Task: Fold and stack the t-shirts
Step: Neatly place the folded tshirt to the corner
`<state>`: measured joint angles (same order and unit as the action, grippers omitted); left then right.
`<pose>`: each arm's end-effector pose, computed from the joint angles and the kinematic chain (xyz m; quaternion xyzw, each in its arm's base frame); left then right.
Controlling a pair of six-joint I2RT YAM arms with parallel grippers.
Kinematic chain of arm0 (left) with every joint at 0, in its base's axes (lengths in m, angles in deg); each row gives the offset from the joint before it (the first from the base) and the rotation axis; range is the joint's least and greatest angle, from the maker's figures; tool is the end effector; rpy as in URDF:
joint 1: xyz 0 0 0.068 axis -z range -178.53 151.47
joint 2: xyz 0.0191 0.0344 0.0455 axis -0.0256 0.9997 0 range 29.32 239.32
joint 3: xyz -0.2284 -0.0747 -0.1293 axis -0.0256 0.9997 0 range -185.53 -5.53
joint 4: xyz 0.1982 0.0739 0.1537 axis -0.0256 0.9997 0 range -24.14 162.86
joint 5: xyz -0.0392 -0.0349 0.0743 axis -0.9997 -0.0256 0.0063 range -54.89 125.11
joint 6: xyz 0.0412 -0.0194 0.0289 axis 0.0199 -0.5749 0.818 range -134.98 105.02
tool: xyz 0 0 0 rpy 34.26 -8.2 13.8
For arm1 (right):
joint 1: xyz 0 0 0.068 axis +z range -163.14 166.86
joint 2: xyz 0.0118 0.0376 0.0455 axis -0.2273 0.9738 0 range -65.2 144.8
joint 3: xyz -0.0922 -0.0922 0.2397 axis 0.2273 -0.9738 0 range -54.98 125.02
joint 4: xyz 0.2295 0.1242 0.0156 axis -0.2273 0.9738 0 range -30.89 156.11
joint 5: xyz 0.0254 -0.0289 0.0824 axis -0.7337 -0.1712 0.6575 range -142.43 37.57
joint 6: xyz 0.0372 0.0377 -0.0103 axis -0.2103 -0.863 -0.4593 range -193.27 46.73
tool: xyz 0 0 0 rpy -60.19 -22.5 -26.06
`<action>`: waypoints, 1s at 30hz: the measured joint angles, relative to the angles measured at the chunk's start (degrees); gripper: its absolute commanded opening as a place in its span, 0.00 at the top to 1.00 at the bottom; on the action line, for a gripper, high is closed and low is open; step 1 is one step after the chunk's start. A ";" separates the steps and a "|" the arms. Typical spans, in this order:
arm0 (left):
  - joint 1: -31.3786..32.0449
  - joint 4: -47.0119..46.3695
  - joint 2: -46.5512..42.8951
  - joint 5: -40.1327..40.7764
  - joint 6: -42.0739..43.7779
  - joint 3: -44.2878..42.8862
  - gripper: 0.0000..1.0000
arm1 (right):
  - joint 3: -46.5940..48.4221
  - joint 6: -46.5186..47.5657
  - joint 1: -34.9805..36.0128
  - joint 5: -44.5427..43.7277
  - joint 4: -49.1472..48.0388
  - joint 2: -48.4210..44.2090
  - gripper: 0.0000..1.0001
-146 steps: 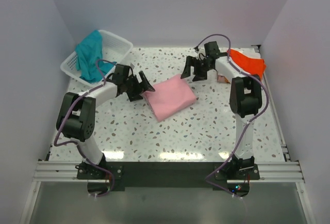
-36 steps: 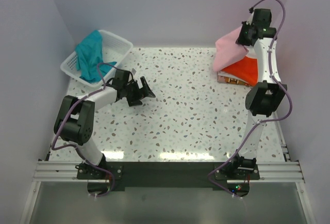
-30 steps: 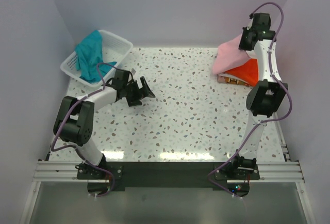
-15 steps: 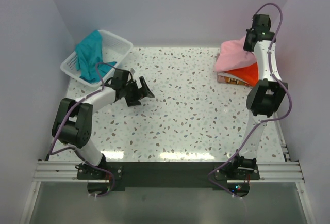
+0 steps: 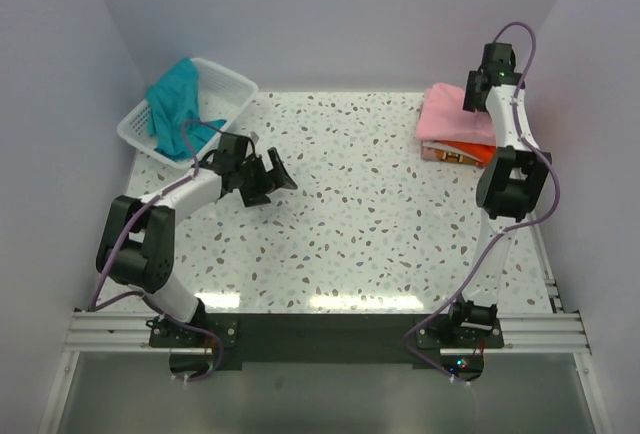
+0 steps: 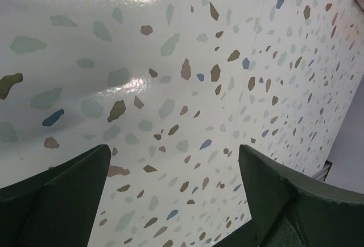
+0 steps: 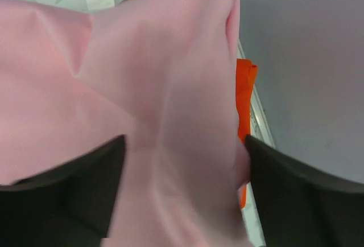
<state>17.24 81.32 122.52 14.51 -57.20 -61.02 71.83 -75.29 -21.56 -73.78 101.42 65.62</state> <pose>0.3138 -0.1016 0.1888 -0.1586 0.9217 -0.2990 0.1895 0.5078 -0.0883 0.2785 0.1516 0.9021 -0.1921 0.3554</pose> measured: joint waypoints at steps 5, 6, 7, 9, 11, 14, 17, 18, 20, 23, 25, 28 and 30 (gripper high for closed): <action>0.31 0.35 -1.75 2.14 0.04 -0.11 0.00 | -5.95 0.28 -0.11 -3.98 -3.54 -2.03 0.01; 0.46 0.44 -2.08 2.80 0.07 -0.15 0.00 | -8.11 0.17 -0.15 -4.59 -4.11 -3.06 0.01; 0.68 0.57 -2.43 3.45 0.07 -0.24 0.00 | -10.16 -0.04 -0.15 -4.74 -4.59 -4.24 0.01; 1.22 0.59 -3.17 4.79 0.13 -0.35 0.00 | -14.34 -0.74 -0.22 -4.68 -5.57 -7.41 0.01; 1.75 0.59 -4.11 6.25 0.50 -0.37 0.00 | -19.69 -2.08 -0.22 -4.07 -7.08 -12.04 0.01; 2.43 0.57 -5.79 8.11 0.98 -0.37 0.00 | -26.56 -3.65 0.09 -1.77 -8.83 -20.06 0.01; 2.89 0.48 -8.41 10.29 1.09 -0.15 0.00 | -32.89 -5.07 1.05 2.05 -10.93 -29.18 0.01; 3.04 0.42 -9.66 11.10 1.11 0.15 0.00 | -35.06 -5.53 1.64 3.58 -12.02 -32.15 0.01; 3.15 0.20 -12.17 12.57 1.11 1.01 0.00 | -39.87 -6.49 3.32 6.78 -13.88 -37.40 0.01; 3.28 0.11 -16.96 15.28 1.11 2.73 0.00 | -47.54 -7.82 7.93 11.47 -15.23 -44.50 0.01; 3.39 0.26 -20.04 17.33 1.14 3.78 0.00 | -51.82 -8.48 11.85 14.36 -15.19 -47.36 0.01; 3.43 0.52 -24.57 20.22 1.27 5.68 0.00 | -57.77 -9.66 19.52 17.42 -15.41 -49.81 0.01; 3.43 1.25 -27.28 21.92 1.36 6.82 0.00 | -61.51 -10.58 24.37 19.58 -15.15 -50.77 0.01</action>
<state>20.67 82.57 95.25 36.44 -55.84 -54.20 10.32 -85.87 2.81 -54.19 86.27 14.85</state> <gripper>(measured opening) 0.997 0.986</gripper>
